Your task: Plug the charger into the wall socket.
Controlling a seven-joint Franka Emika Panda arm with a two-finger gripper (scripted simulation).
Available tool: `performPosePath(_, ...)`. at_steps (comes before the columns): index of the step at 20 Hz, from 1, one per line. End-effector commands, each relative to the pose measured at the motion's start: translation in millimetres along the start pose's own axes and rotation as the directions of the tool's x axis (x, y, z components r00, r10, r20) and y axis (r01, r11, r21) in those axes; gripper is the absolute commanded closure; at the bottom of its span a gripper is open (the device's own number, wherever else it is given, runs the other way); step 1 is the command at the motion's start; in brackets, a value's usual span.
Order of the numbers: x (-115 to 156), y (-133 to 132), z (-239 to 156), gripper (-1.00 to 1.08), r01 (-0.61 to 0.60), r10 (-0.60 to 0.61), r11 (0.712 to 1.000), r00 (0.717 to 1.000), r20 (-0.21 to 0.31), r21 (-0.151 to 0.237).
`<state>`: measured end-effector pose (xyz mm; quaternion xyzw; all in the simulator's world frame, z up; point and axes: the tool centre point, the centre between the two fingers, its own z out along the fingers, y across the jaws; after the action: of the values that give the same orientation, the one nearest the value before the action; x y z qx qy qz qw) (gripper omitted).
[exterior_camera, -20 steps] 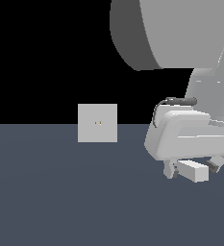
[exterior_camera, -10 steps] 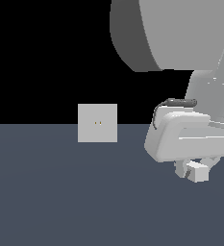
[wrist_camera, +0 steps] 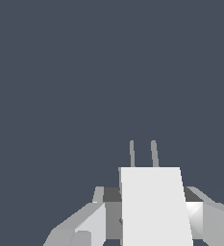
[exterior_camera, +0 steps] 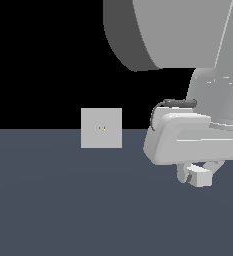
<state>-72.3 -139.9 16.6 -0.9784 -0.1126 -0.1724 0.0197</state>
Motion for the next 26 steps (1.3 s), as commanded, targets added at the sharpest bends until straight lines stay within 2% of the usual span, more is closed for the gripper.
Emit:
performPosePath(1, 2.9, -8.5, -3.2, 1.08, -0.011, 0.011, 1.000, 1.000, -0.001, -0.004)
performPosePath(16, 31.7, -81.5, -30.3, 1.08, -0.126, 0.126, 0.991, 0.992, -0.009, -0.044)
performPosePath(26, 51.2, -118.6, -43.0, 1.08, -0.185, 0.184, 0.981, 0.983, -0.013, -0.064)
